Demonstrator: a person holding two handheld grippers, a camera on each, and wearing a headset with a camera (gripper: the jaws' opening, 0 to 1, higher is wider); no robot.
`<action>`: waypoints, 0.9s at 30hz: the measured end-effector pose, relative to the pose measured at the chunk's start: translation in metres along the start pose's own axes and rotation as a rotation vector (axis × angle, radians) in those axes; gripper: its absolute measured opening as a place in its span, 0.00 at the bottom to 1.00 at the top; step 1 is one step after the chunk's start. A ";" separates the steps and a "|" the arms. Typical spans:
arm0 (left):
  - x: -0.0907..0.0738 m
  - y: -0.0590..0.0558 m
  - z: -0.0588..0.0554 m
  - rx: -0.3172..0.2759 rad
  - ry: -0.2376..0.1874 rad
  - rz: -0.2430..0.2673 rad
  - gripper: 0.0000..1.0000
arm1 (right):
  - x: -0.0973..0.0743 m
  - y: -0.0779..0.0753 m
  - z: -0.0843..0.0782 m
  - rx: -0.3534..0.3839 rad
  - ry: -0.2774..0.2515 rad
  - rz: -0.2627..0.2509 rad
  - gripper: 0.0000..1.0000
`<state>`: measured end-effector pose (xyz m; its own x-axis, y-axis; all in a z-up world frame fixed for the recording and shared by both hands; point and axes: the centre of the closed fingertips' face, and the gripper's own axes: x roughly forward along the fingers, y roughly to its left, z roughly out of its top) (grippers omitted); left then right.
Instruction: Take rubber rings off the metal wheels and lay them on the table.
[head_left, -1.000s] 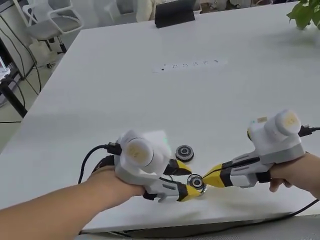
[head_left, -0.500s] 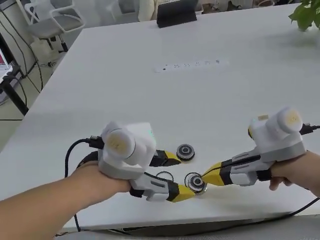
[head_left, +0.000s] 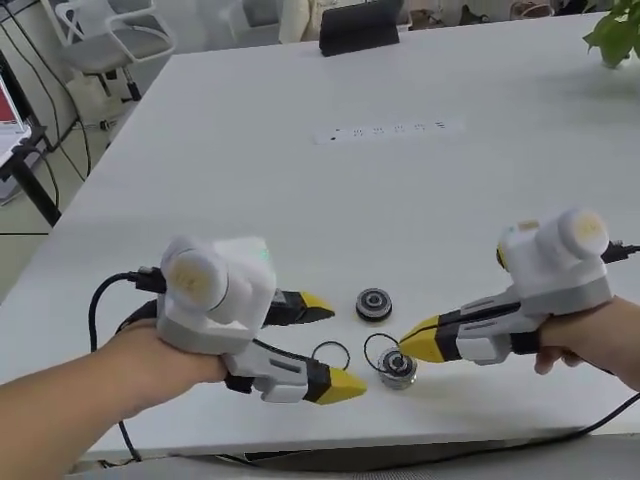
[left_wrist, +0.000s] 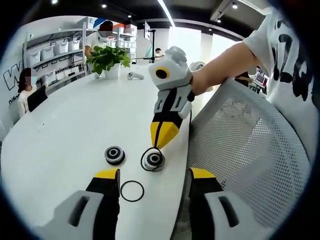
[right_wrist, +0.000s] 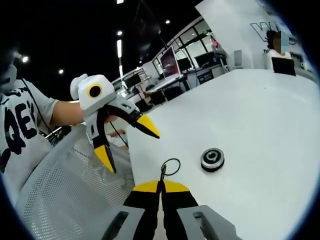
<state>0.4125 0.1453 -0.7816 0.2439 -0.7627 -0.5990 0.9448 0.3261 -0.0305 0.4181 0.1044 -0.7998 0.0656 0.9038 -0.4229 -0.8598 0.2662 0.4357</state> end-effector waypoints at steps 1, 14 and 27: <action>-0.001 0.001 0.000 -0.003 -0.001 0.003 0.53 | 0.001 0.000 0.001 -0.001 -0.001 0.001 0.00; -0.023 0.015 -0.011 -0.048 -0.018 0.057 0.63 | 0.015 0.004 0.015 -0.014 -0.001 0.025 0.00; -0.038 0.024 -0.028 -0.100 -0.025 0.114 0.69 | 0.041 0.005 0.014 -0.022 0.040 0.048 0.00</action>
<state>0.4196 0.1972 -0.7818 0.3546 -0.7307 -0.5833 0.8845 0.4645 -0.0442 0.4235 0.1478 -0.8037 0.0043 0.9012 -0.4335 -0.8726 0.2151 0.4385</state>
